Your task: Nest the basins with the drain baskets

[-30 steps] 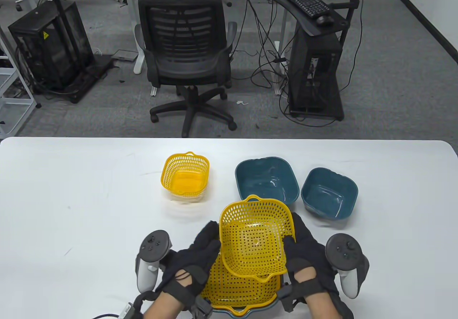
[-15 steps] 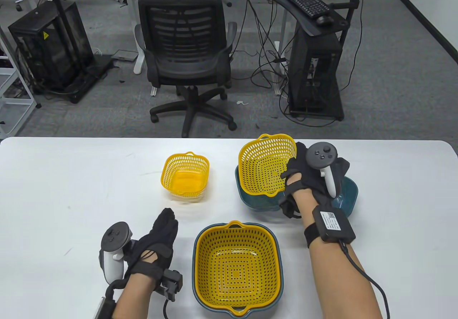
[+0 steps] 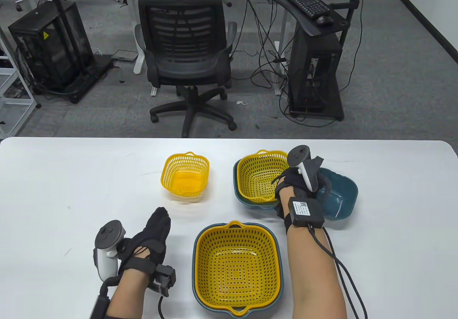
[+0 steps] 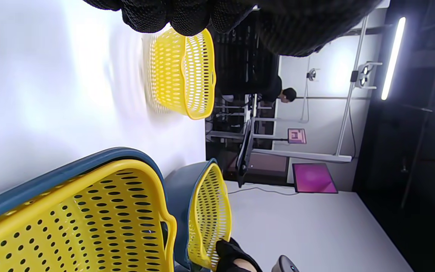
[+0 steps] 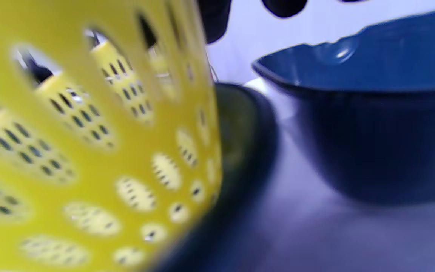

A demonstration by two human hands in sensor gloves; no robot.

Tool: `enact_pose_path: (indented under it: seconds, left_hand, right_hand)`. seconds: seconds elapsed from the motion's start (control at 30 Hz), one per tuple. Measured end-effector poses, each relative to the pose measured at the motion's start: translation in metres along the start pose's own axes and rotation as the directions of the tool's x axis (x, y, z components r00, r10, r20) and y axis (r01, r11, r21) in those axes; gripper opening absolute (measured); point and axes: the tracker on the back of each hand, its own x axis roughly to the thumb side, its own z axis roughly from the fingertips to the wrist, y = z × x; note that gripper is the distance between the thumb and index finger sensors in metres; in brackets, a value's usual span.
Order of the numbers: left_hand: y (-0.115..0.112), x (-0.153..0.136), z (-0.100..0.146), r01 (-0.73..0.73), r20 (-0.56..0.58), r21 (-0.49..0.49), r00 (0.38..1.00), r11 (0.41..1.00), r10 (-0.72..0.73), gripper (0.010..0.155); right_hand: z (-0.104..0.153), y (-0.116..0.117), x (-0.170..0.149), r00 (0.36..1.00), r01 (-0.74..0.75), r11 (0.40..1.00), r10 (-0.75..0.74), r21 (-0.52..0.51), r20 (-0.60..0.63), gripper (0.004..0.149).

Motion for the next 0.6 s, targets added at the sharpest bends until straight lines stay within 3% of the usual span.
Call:
enact_pose_path:
  seconds: [0.27, 0.6]
  left_hand:
    - [0.000, 0.000, 0.000, -0.002, -0.007, -0.004, 1.000, 1.000, 0.002, 0.073]
    - [0.000, -0.002, -0.001, -0.005, -0.023, -0.004, 1.000, 1.000, 0.005, 0.073]
  right_hand:
    - [-0.005, 0.017, 0.005, 0.997, -0.065, 0.997, 0.067, 0.043, -0.043, 0.056]
    - [-0.012, 0.014, 0.002, 0.998, -0.045, 0.998, 0.047, 0.041, -0.046, 0.050]
